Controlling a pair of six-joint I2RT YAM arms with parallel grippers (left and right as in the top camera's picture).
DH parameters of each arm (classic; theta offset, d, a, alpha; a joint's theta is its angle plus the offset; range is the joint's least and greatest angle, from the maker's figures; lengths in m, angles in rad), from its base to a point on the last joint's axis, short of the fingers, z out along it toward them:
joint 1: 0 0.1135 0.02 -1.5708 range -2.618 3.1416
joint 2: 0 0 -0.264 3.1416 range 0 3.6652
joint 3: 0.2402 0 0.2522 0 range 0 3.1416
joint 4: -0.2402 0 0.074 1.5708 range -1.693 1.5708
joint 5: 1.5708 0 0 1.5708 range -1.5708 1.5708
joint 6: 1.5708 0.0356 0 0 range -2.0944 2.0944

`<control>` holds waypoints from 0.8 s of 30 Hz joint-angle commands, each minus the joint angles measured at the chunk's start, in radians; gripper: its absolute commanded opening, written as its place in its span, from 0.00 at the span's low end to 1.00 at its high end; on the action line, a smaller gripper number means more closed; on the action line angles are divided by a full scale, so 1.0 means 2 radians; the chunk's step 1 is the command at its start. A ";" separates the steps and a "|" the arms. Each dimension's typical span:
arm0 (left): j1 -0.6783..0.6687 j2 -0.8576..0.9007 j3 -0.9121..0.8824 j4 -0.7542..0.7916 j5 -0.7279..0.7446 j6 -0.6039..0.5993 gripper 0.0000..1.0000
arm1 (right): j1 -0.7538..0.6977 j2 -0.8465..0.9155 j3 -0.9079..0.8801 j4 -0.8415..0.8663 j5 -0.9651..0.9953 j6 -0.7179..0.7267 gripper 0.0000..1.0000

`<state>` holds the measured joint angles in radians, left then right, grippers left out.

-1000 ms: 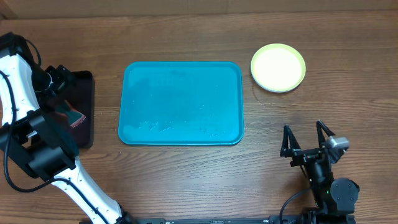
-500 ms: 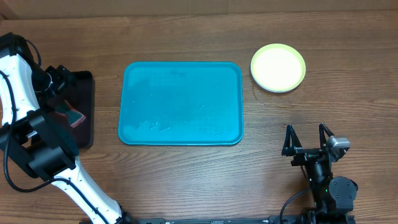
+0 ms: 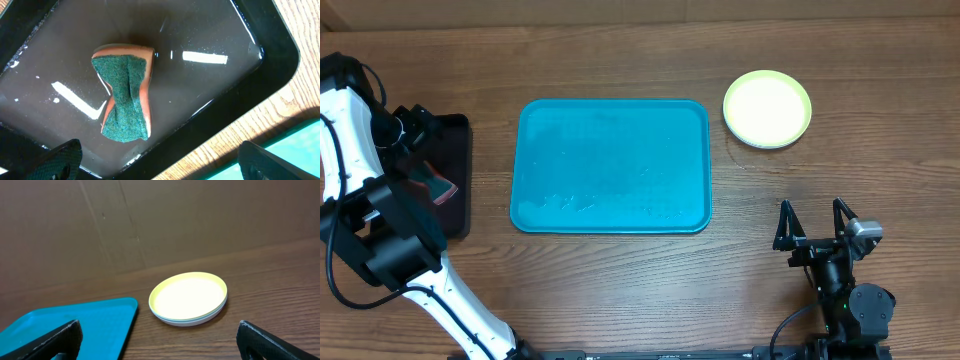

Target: Clean dirty plates on tray and stack at the side

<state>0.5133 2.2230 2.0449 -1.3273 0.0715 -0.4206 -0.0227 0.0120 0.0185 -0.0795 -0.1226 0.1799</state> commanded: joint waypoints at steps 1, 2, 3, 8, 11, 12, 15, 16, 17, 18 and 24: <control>0.001 -0.006 0.009 0.000 0.000 -0.003 1.00 | 0.004 -0.005 -0.005 0.002 0.007 0.001 1.00; 0.001 -0.006 0.009 0.000 0.000 -0.003 1.00 | 0.004 -0.005 -0.005 0.002 0.007 0.001 1.00; 0.001 -0.006 0.009 0.000 0.000 -0.003 1.00 | 0.004 -0.005 -0.005 0.002 0.007 0.001 1.00; 0.001 -0.006 0.009 0.000 0.000 -0.003 1.00 | 0.004 -0.005 -0.005 0.002 0.007 0.001 1.00; 0.001 -0.006 0.009 -0.009 -0.011 0.016 1.00 | 0.004 -0.005 -0.005 0.002 0.007 0.001 1.00; 0.001 -0.007 0.009 -0.014 -0.010 0.016 1.00 | 0.004 -0.005 -0.005 0.002 0.007 0.001 1.00; -0.003 -0.031 0.006 -0.029 0.006 0.016 1.00 | 0.004 -0.005 -0.005 0.002 0.007 0.001 1.00; -0.009 -0.048 -0.002 -0.026 0.011 0.016 1.00 | 0.004 -0.005 -0.005 0.002 0.007 0.001 1.00; -0.014 -0.066 -0.009 -0.021 0.011 0.016 1.00 | 0.004 -0.005 -0.005 0.002 0.007 0.001 1.00; -0.021 -0.091 -0.019 -0.012 0.011 0.017 1.00 | 0.004 -0.005 -0.005 0.002 0.007 0.001 1.00; -0.090 -0.262 -0.131 0.089 0.011 0.090 1.00 | 0.004 -0.005 -0.005 0.002 0.007 0.001 1.00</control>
<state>0.4000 1.8824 1.8557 -1.1839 0.0776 -0.3416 -0.0189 0.0120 0.0185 -0.0795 -0.1226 0.1799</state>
